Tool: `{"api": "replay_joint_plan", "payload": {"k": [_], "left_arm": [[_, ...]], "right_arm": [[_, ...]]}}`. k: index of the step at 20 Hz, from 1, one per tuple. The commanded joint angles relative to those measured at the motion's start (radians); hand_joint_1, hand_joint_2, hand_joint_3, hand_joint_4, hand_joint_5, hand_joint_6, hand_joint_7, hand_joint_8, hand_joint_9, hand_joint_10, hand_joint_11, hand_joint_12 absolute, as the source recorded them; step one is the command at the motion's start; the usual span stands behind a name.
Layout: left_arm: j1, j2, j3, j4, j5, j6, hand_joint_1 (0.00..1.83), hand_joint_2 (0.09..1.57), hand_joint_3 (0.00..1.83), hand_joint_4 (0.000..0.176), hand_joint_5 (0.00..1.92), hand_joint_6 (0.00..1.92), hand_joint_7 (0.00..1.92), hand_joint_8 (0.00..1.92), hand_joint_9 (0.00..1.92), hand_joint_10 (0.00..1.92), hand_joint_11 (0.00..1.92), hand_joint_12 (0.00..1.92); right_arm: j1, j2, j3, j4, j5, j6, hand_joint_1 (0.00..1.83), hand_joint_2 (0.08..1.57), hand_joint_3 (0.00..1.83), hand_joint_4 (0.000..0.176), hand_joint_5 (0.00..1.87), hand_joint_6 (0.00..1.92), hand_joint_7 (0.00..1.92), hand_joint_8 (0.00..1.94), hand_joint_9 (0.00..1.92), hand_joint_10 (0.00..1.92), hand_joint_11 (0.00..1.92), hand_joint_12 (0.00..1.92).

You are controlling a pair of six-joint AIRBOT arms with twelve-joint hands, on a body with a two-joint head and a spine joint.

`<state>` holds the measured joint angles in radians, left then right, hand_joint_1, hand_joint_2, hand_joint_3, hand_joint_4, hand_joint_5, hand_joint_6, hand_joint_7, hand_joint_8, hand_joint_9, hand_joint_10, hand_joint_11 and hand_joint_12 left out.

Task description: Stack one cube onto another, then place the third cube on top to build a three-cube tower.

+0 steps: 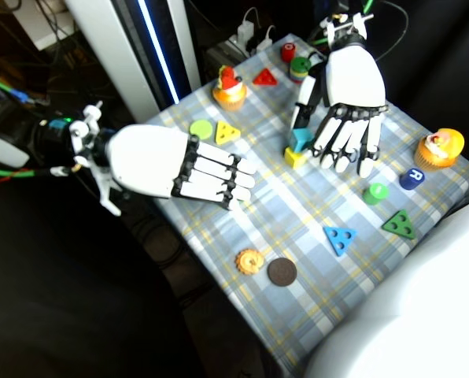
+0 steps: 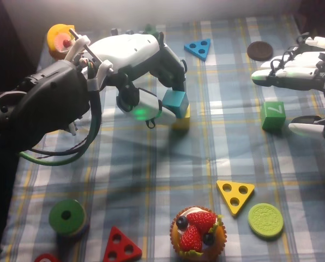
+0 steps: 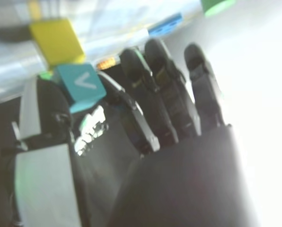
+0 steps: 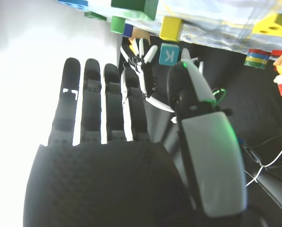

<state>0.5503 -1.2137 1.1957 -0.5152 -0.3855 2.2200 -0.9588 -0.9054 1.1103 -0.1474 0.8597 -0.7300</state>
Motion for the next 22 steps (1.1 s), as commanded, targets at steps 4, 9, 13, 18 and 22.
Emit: {"api": "replay_joint_plan", "payload": {"k": [4, 9, 13, 18, 22], "left_arm": [[-0.015, -0.011, 0.011, 0.012, -0.089, -0.003, 1.04, 1.08, 0.0, 0.176, 1.03, 0.88, 0.91, 0.0, 0.71, 0.0, 0.23, 0.15], [-0.019, -0.016, 0.018, 0.012, -0.085, -0.003, 1.03, 1.1, 0.0, 0.176, 1.0, 0.94, 0.9, 0.0, 0.72, 0.0, 0.21, 0.17], [-0.021, -0.019, 0.021, 0.012, -0.081, -0.003, 1.02, 1.1, 0.0, 0.176, 0.99, 0.95, 0.9, 0.0, 0.72, 0.0, 0.19, 0.19], [-0.02, -0.026, 0.023, 0.013, -0.077, -0.002, 1.02, 1.11, 0.0, 0.176, 0.99, 0.96, 0.88, 0.0, 0.66, 0.0, 0.14, 0.21], [-0.02, -0.025, 0.023, 0.013, -0.074, -0.002, 1.01, 1.11, 0.0, 0.176, 0.96, 1.0, 0.89, 0.0, 0.68, 0.01, 0.14, 0.26]], "right_arm": [[0.015, 0.002, 0.004, 0.021, 0.115, 0.005, 0.62, 1.29, 0.0, 0.0, 0.31, 0.0, 0.35, 0.0, 0.35, 0.0, 0.0, 1.05], [0.016, 0.002, 0.005, 0.021, 0.115, 0.005, 0.62, 1.29, 0.0, 0.0, 0.3, 0.0, 0.35, 0.0, 0.36, 0.01, 0.0, 1.08], [0.016, 0.002, 0.005, 0.021, 0.115, 0.005, 0.66, 1.29, 0.0, 0.0, 0.31, 0.0, 0.34, 0.0, 0.35, 0.0, 0.0, 1.04], [0.016, 0.002, 0.005, 0.021, 0.115, 0.005, 0.65, 1.29, 0.0, 0.0, 0.31, 0.0, 0.35, 0.0, 0.36, 0.01, 0.0, 1.06], [0.016, 0.002, 0.005, 0.022, 0.115, 0.005, 0.64, 1.29, 0.0, 0.0, 0.3, 0.0, 0.35, 0.0, 0.34, 0.0, 0.0, 1.02]]}}
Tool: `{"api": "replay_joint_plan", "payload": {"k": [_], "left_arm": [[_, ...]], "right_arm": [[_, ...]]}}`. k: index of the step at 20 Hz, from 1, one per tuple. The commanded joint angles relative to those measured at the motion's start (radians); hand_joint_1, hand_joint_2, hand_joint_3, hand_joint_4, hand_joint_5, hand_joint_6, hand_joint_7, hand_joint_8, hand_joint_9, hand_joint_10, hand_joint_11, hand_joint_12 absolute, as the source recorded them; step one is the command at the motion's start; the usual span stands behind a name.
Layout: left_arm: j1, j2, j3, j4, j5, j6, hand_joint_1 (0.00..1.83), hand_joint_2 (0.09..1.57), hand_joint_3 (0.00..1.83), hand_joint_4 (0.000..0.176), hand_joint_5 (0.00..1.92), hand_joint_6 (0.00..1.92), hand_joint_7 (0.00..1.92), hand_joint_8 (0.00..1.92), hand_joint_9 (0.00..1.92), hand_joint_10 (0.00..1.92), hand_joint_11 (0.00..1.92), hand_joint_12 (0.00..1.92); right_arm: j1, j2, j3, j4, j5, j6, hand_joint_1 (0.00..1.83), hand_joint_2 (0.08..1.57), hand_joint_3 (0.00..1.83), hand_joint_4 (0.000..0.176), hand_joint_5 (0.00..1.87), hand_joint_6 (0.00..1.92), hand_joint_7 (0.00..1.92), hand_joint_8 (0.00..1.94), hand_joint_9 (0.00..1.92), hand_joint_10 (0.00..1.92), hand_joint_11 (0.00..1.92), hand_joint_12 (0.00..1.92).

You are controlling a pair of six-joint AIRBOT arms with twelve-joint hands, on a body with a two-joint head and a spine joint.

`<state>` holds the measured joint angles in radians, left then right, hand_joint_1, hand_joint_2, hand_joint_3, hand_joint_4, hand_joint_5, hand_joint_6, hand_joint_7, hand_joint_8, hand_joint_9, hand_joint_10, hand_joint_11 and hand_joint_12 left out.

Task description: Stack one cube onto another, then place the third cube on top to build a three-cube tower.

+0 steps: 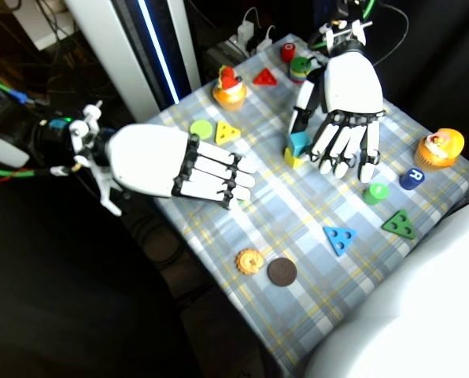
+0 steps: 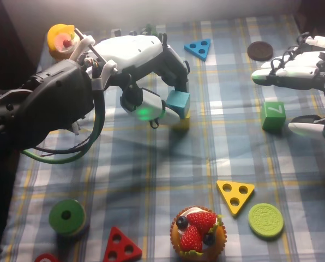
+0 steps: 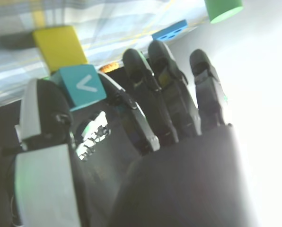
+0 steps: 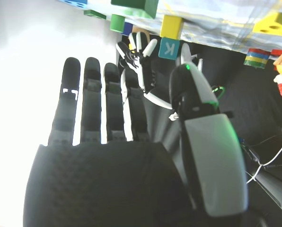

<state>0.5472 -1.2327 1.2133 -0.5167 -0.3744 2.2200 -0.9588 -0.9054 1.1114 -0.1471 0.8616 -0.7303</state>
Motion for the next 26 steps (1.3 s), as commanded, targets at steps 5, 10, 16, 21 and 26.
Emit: {"api": "replay_joint_plan", "payload": {"k": [5, 10, 16, 21, 26], "left_arm": [[-0.012, -0.004, 0.005, 0.013, -0.079, -0.003, 0.99, 1.14, 0.0, 0.176, 0.91, 1.07, 0.86, 0.0, 0.65, 0.0, 0.03, 0.37], [-0.012, -0.002, 0.004, 0.012, -0.079, -0.003, 0.99, 1.13, 0.0, 0.176, 0.91, 1.08, 0.85, 0.0, 0.71, 0.01, 0.03, 0.55], [-0.008, -0.001, 0.003, 0.011, -0.079, -0.003, 0.91, 1.0, 0.0, 0.169, 0.89, 0.03, 0.82, 0.0, 0.72, 0.0, 0.0, 0.57], [-0.007, 0.003, 0.001, 0.011, -0.08, -0.003, 0.91, 1.0, 0.0, 0.176, 0.86, 0.0, 0.79, 0.0, 0.69, 0.0, 0.0, 0.54], [0.004, 0.028, -0.034, 0.012, -0.114, -0.002, 0.84, 0.95, 0.0, 0.155, 0.58, 0.0, 0.62, 0.0, 0.59, 0.0, 0.0, 0.55]], "right_arm": [[0.015, 0.002, 0.003, 0.022, 0.113, 0.006, 0.67, 1.29, 0.0, 0.0, 0.31, 0.0, 0.35, 0.0, 0.35, 0.0, 0.0, 1.03], [0.015, 0.002, 0.003, 0.023, 0.113, 0.007, 0.67, 1.29, 0.0, 0.0, 0.32, 0.0, 0.35, 0.0, 0.37, 0.01, 0.0, 1.11], [0.015, 0.002, 0.003, 0.025, 0.113, 0.007, 0.69, 1.28, 0.0, 0.0, 0.31, 0.0, 0.35, 0.0, 0.34, 0.0, 0.0, 1.01], [0.015, 0.002, 0.003, 0.027, 0.113, 0.007, 0.74, 1.27, 0.0, 0.0, 0.33, 0.0, 0.35, 0.0, 0.37, 0.01, 0.0, 1.06], [0.015, 0.002, 0.001, 0.029, 0.113, 0.007, 0.79, 1.25, 0.0, 0.0, 0.32, 0.0, 0.34, 0.0, 0.36, 0.0, 0.0, 1.07]]}}
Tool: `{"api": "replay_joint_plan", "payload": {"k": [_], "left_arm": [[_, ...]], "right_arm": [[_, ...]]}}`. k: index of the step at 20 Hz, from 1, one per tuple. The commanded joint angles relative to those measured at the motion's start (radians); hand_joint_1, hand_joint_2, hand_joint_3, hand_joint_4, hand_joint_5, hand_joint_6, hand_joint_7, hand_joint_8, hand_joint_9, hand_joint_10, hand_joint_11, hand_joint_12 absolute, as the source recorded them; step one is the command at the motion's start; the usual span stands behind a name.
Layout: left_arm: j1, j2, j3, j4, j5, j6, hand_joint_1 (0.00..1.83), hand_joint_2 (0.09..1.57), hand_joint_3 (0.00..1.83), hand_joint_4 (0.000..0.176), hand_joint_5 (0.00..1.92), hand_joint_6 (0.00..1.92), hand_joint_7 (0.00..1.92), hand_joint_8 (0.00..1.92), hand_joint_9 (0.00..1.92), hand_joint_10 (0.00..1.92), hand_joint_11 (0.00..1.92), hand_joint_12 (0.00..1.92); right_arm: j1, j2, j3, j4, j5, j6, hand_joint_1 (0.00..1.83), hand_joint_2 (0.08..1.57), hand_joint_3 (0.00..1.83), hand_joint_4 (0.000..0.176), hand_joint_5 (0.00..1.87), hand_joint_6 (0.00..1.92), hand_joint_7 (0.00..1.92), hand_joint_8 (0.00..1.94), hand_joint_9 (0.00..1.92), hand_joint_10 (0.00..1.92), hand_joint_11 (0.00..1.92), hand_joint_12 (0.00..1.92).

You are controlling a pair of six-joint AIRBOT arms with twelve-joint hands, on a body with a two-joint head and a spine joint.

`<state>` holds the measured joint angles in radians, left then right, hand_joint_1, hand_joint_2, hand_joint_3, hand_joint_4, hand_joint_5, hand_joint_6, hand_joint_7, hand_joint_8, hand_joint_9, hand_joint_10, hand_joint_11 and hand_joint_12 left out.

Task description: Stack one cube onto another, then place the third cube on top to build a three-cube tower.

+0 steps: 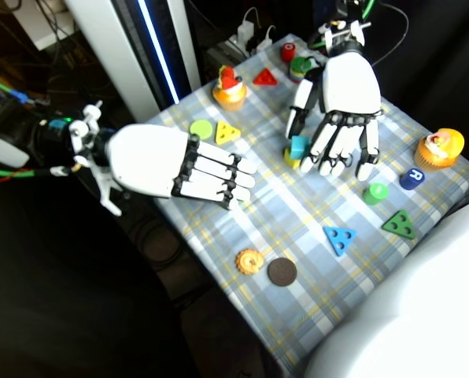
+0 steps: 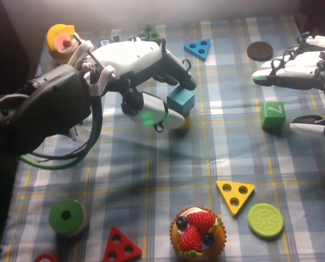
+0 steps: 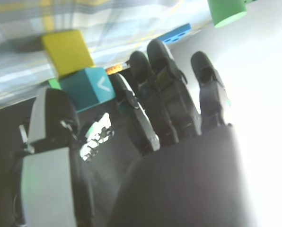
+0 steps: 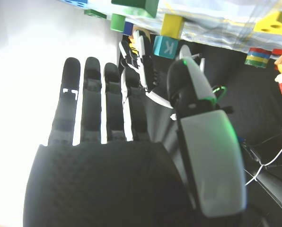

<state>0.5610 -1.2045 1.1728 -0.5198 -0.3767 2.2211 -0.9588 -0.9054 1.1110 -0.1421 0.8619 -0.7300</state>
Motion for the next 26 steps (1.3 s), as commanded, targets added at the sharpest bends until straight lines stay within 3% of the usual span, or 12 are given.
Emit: {"api": "replay_joint_plan", "payload": {"k": [1, 4, 6, 8, 9, 12, 14, 17, 26], "left_arm": [[-0.007, 0.01, -0.007, 0.016, -0.127, -0.003, 0.83, 0.93, 0.0, 0.172, 0.45, 0.0, 0.58, 0.0, 0.57, 0.0, 0.0, 0.58], [-0.003, 0.043, -0.046, 0.023, -0.171, -0.003, 0.82, 0.88, 0.0, 0.176, 0.26, 0.0, 0.46, 0.0, 0.49, 0.0, 0.0, 0.58], [0.008, 0.093, -0.104, 0.041, -0.24, -0.003, 0.79, 0.8, 0.0, 0.176, 0.16, 0.0, 0.3, 0.0, 0.32, 0.0, 0.0, 0.5], [0.035, 0.162, -0.186, 0.085, -0.33, -0.029, 0.76, 0.78, 0.0, 0.176, 0.02, 0.0, 0.17, 0.01, 0.17, 0.0, 0.0, 0.12], [0.057, 0.205, -0.229, 0.109, -0.376, -0.058, 0.69, 0.79, 0.0, 0.176, 0.0, 0.0, 0.12, 0.0, 0.13, 0.0, 0.0, 0.02], [0.139, 0.314, -0.324, 0.154, -0.501, -0.135, 0.64, 0.79, 0.0, 0.176, 0.01, 0.01, 0.08, 0.0, 0.1, 0.0, 0.0, 0.0], [0.188, 0.361, -0.37, 0.162, -0.566, -0.162, 0.55, 0.8, 0.0, 0.176, 0.03, 0.0, 0.15, 0.01, 0.17, 0.01, 0.03, 0.02], [0.226, 0.395, -0.407, 0.16, -0.626, -0.164, 0.61, 0.78, 0.0, 0.176, 0.06, 0.01, 0.17, 0.01, 0.17, 0.0, 0.0, 0.0], [0.239, 0.399, -0.419, 0.144, -0.653, -0.168, 0.63, 0.78, 0.0, 0.176, 0.11, 0.01, 0.21, 0.01, 0.2, 0.01, 0.05, 0.02]], "right_arm": [[0.015, 0.002, 0.001, 0.025, 0.113, 0.006, 0.79, 1.23, 0.0, 0.0, 0.31, 0.0, 0.33, 0.0, 0.34, 0.0, 0.0, 1.02], [0.015, 0.002, 0.0, 0.027, 0.113, 0.006, 0.82, 1.2, 0.0, 0.0, 0.3, 0.0, 0.32, 0.0, 0.32, 0.0, 0.0, 1.0], [0.015, 0.002, 0.004, 0.03, 0.112, 0.006, 0.84, 1.12, 0.0, 0.0, 0.28, 0.0, 0.32, 0.0, 0.33, 0.0, 0.0, 1.04], [0.019, -0.004, 0.013, 0.035, 0.105, 0.006, 0.86, 1.07, 0.0, 0.0, 0.29, 0.0, 0.33, 0.0, 0.36, 0.01, 0.0, 1.13], [0.022, -0.011, 0.02, 0.036, 0.092, 0.006, 0.87, 1.05, 0.0, 0.0, 0.31, 0.01, 0.34, 0.01, 0.37, 0.01, 0.0, 1.15], [0.032, -0.031, 0.044, 0.036, 0.044, 0.006, 0.86, 1.03, 0.0, 0.0, 0.4, 0.0, 0.4, 0.0, 0.41, 0.01, 0.0, 1.14], [0.049, -0.046, 0.062, 0.036, 0.005, 0.006, 0.88, 1.01, 0.0, 0.0, 0.48, 0.0, 0.46, 0.0, 0.45, 0.01, 0.04, 1.11], [0.076, -0.078, 0.096, 0.034, -0.05, 0.006, 0.93, 1.0, 0.0, 0.0, 0.57, 0.01, 0.52, 0.01, 0.46, 0.01, 0.03, 1.05], [0.142, -0.138, 0.148, 0.033, -0.139, -0.04, 0.98, 0.96, 0.0, 0.0, 0.79, 0.01, 0.62, 0.0, 0.58, 0.0, 0.13, 0.98]]}}
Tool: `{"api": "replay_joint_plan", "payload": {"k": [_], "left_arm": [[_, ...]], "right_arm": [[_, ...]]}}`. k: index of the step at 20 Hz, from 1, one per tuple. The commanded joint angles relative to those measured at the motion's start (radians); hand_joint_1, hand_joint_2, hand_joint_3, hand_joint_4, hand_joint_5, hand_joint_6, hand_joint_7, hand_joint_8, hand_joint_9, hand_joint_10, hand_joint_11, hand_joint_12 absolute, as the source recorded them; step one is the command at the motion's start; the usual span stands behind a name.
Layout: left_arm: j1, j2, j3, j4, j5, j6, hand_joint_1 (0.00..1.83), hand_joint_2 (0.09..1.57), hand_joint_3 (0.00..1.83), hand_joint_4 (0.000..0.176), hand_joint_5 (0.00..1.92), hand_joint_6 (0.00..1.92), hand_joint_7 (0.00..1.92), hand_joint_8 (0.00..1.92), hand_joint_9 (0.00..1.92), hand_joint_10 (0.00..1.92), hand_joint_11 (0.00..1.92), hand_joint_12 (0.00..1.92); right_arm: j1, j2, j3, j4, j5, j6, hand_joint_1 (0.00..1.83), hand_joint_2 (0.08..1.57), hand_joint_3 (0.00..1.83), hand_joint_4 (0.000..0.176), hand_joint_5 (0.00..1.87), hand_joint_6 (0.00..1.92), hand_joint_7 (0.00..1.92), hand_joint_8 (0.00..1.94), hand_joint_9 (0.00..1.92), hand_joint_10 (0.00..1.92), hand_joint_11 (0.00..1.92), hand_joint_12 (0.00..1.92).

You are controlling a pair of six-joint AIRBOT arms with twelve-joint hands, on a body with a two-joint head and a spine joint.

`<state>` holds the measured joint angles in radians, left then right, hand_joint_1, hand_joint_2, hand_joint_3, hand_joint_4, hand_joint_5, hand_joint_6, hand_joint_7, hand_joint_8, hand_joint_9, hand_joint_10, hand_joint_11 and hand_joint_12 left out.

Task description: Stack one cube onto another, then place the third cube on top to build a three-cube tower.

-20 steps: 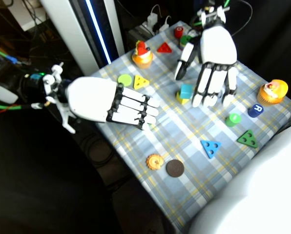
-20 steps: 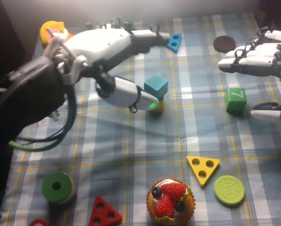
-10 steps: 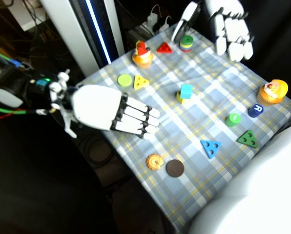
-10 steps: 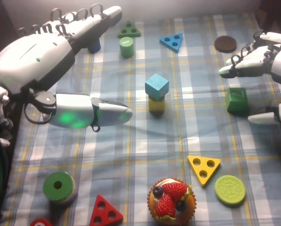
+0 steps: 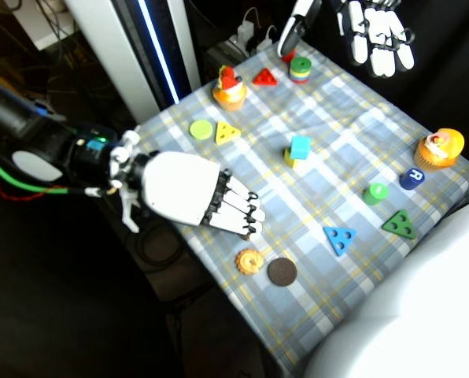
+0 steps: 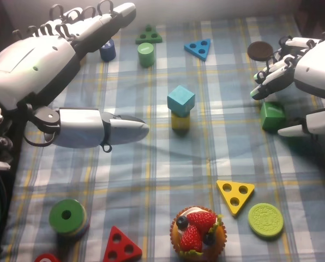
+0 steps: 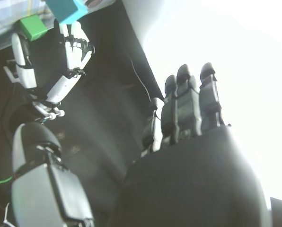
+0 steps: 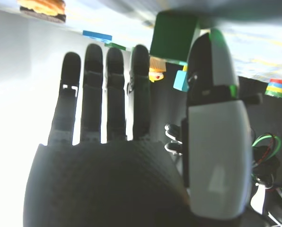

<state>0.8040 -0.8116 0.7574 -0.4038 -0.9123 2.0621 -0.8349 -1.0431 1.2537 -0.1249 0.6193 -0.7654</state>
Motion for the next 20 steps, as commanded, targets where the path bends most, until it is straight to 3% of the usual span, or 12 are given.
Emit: {"api": "replay_joint_plan", "payload": {"k": [1, 4, 12, 15, 17, 20], "left_arm": [[-0.004, 0.005, -0.003, 0.027, -0.117, -0.009, 0.63, 0.78, 0.0, 0.176, 0.12, 0.01, 0.22, 0.01, 0.21, 0.01, 0.05, 0.03], [-0.004, 0.005, -0.004, 0.026, -0.117, -0.011, 0.65, 0.79, 0.0, 0.176, 0.13, 0.0, 0.21, 0.0, 0.18, 0.0, 0.02, 0.02], [-0.001, 0.002, -0.004, 0.02, -0.115, -0.011, 0.66, 0.79, 0.0, 0.176, 0.14, 0.01, 0.2, 0.0, 0.17, 0.0, 0.0, 0.01], [0.0, 0.002, -0.004, 0.018, -0.113, -0.011, 0.64, 0.8, 0.01, 0.176, 0.16, 0.01, 0.21, 0.0, 0.17, 0.0, 0.0, 0.0], [0.002, 0.003, -0.004, 0.016, -0.113, -0.011, 0.64, 0.8, 0.01, 0.176, 0.16, 0.01, 0.22, 0.0, 0.18, 0.01, 0.01, 0.01], [0.002, 0.003, -0.004, 0.015, -0.113, -0.011, 0.64, 0.8, 0.0, 0.176, 0.16, 0.01, 0.21, 0.0, 0.17, 0.0, 0.01, 0.01]], "right_arm": [[0.021, -0.004, 0.008, 0.016, 0.099, -0.008, 0.97, 0.96, 0.0, 0.0, 0.81, 0.02, 0.63, 0.0, 0.58, 0.0, 0.12, 0.97], [0.025, -0.011, 0.014, 0.016, 0.093, -0.011, 1.02, 0.95, 0.0, 0.0, 0.97, 0.04, 0.71, 0.01, 0.67, 0.02, 0.2, 0.98], [0.03, -0.023, 0.016, 0.016, 0.091, -0.016, 1.06, 0.94, 0.0, 0.0, 1.08, 0.07, 0.79, 0.01, 0.75, 0.02, 0.24, 1.04], [0.03, -0.024, 0.014, 0.014, 0.091, -0.016, 1.06, 0.93, 0.0, 0.0, 1.06, 0.06, 0.8, 0.0, 0.76, 0.01, 0.29, 0.98], [0.03, -0.024, 0.012, 0.008, 0.091, -0.016, 1.04, 0.93, 0.0, 0.0, 0.99, 0.02, 0.72, 0.0, 0.67, 0.0, 0.23, 0.87], [0.03, -0.024, 0.007, -0.002, 0.091, -0.016, 1.04, 0.9, 0.0, 0.0, 0.91, 0.0, 0.68, 0.0, 0.65, 0.0, 0.24, 0.86]]}}
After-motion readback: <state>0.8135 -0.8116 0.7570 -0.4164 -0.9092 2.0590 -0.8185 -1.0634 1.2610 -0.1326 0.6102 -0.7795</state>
